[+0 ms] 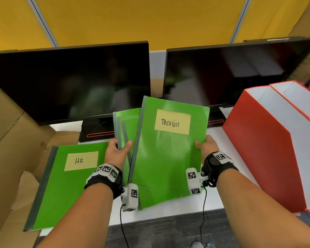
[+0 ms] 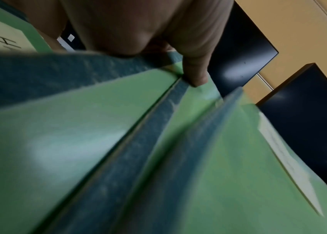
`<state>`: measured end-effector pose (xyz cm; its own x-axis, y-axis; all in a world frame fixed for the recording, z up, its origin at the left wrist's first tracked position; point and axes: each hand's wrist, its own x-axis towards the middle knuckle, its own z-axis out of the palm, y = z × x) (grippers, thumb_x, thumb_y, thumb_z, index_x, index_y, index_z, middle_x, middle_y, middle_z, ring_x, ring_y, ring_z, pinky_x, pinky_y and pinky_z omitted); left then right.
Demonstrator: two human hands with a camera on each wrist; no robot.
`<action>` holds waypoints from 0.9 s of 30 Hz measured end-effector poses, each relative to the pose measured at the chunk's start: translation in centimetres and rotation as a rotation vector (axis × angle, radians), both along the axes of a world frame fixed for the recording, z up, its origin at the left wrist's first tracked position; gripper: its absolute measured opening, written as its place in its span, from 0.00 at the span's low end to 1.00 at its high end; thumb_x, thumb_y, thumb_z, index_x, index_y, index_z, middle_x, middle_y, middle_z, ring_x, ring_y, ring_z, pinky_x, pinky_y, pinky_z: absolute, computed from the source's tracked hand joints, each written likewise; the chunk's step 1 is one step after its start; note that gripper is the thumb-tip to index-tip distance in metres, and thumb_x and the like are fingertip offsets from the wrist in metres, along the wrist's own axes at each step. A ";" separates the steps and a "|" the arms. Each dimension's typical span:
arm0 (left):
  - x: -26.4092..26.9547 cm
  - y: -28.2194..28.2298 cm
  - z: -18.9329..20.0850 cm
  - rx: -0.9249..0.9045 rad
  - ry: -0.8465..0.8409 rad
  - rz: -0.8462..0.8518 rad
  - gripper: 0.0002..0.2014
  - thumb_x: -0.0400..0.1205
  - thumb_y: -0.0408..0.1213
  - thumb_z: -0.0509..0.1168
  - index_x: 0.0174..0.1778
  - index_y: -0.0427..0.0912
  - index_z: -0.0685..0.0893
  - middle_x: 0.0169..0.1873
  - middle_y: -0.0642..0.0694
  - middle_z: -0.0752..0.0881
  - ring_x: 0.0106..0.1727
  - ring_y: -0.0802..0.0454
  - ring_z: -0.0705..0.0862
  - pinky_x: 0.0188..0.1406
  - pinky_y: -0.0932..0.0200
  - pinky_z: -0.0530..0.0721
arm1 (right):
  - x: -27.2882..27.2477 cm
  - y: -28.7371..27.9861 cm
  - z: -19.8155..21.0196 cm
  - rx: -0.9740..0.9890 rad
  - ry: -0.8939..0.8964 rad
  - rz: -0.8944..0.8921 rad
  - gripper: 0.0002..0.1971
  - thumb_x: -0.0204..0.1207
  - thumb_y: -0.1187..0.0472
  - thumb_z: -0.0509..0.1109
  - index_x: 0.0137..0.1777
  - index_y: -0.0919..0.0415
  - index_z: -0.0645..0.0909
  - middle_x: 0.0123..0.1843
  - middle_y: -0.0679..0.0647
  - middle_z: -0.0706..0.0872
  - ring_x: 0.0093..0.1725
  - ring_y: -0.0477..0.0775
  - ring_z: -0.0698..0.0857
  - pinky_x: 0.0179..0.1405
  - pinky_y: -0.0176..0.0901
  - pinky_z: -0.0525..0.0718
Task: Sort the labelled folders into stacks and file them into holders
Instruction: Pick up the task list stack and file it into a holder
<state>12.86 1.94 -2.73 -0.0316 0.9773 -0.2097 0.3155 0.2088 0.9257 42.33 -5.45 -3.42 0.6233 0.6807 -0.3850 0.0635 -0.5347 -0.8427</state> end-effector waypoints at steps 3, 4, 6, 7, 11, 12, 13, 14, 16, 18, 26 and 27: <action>-0.8 0.2 0.1 0.016 0.000 0.052 0.10 0.79 0.47 0.70 0.45 0.49 0.77 0.44 0.46 0.86 0.45 0.49 0.84 0.56 0.47 0.82 | 1.3 -0.2 0.4 -0.075 -0.089 -0.031 0.17 0.78 0.67 0.66 0.66 0.68 0.72 0.57 0.66 0.82 0.55 0.64 0.83 0.52 0.48 0.79; -1.2 0.3 0.1 0.007 0.010 0.064 0.11 0.78 0.49 0.70 0.47 0.48 0.77 0.49 0.45 0.86 0.49 0.46 0.84 0.59 0.44 0.82 | 1.7 -0.4 0.4 -0.099 -0.103 -0.040 0.18 0.78 0.67 0.67 0.66 0.69 0.72 0.59 0.67 0.82 0.56 0.65 0.83 0.51 0.47 0.78; -1.7 0.5 -0.1 -0.013 0.033 0.080 0.21 0.76 0.56 0.69 0.56 0.46 0.77 0.60 0.40 0.84 0.61 0.39 0.82 0.64 0.36 0.79 | 2.3 -0.7 0.4 -0.134 -0.119 -0.042 0.18 0.78 0.68 0.67 0.67 0.70 0.71 0.62 0.68 0.81 0.59 0.66 0.82 0.49 0.46 0.76; -1.9 0.5 -0.3 -0.022 0.026 0.080 0.22 0.76 0.57 0.69 0.58 0.46 0.76 0.62 0.39 0.83 0.63 0.38 0.81 0.64 0.35 0.79 | 2.4 -0.8 0.3 -0.158 -0.126 -0.033 0.18 0.78 0.68 0.67 0.67 0.70 0.71 0.62 0.69 0.81 0.59 0.66 0.82 0.48 0.45 0.75; -1.5 0.3 0.6 -0.005 -0.043 0.071 0.12 0.81 0.50 0.66 0.49 0.46 0.76 0.48 0.44 0.84 0.52 0.42 0.83 0.54 0.46 0.81 | 1.8 -0.5 0.5 -0.179 -0.147 0.037 0.17 0.79 0.68 0.66 0.67 0.69 0.71 0.61 0.68 0.81 0.53 0.63 0.82 0.45 0.43 0.73; -1.3 0.2 0.8 0.003 -0.059 0.058 0.11 0.82 0.49 0.65 0.49 0.45 0.76 0.47 0.44 0.83 0.50 0.43 0.82 0.50 0.50 0.80 | 1.5 -0.4 0.6 -0.174 -0.147 0.057 0.17 0.79 0.67 0.65 0.67 0.68 0.71 0.60 0.67 0.81 0.50 0.61 0.80 0.45 0.43 0.73; -1.1 0.1 1.0 0.016 -0.078 0.048 0.10 0.82 0.48 0.65 0.49 0.46 0.76 0.47 0.44 0.83 0.50 0.44 0.82 0.47 0.52 0.79 | 1.2 -0.3 0.6 -0.165 -0.147 0.076 0.17 0.79 0.67 0.65 0.67 0.67 0.71 0.60 0.67 0.82 0.47 0.58 0.79 0.44 0.42 0.73; -0.8 0.0 1.2 0.020 -0.115 0.037 0.08 0.83 0.47 0.64 0.48 0.48 0.77 0.47 0.44 0.84 0.50 0.46 0.82 0.49 0.52 0.79 | 0.9 -0.1 0.6 -0.152 -0.144 0.096 0.17 0.79 0.67 0.65 0.66 0.67 0.71 0.59 0.66 0.82 0.46 0.57 0.78 0.43 0.42 0.73; -0.2 -0.3 1.6 0.006 -0.189 0.009 0.04 0.83 0.47 0.65 0.46 0.53 0.78 0.47 0.47 0.84 0.50 0.49 0.82 0.57 0.49 0.78 | 0.1 0.2 0.6 -0.104 -0.129 0.127 0.17 0.78 0.68 0.65 0.66 0.65 0.71 0.57 0.66 0.82 0.45 0.57 0.79 0.42 0.41 0.73; 0.6 -0.5 2.2 -0.001 -0.221 -0.038 0.04 0.82 0.48 0.65 0.45 0.54 0.79 0.45 0.51 0.84 0.48 0.52 0.81 0.56 0.49 0.77 | -0.9 0.4 0.8 -0.037 -0.089 0.116 0.18 0.77 0.69 0.67 0.66 0.61 0.70 0.57 0.67 0.84 0.43 0.57 0.80 0.41 0.43 0.77; 2.2 -1.0 5.5 0.071 -0.265 -0.032 0.39 0.71 0.36 0.78 0.72 0.53 0.61 0.67 0.45 0.79 0.69 0.46 0.78 0.73 0.42 0.73 | -2.5 1.3 3.9 0.297 -0.040 0.149 0.21 0.74 0.71 0.68 0.61 0.48 0.76 0.56 0.52 0.87 0.56 0.56 0.86 0.62 0.61 0.82; 2.3 -0.8 5.9 0.114 -0.281 -0.018 0.39 0.73 0.31 0.76 0.72 0.55 0.59 0.67 0.45 0.79 0.68 0.48 0.78 0.73 0.45 0.73 | -2.5 1.4 4.4 0.333 -0.052 0.148 0.18 0.74 0.70 0.67 0.59 0.49 0.76 0.55 0.52 0.87 0.56 0.56 0.85 0.61 0.61 0.82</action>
<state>15.15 1.16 3.12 0.0301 0.9949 -0.0963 0.0460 0.0949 0.9944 39.86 -4.10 0.97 0.5214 0.8478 -0.0971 0.1671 -0.2129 -0.9627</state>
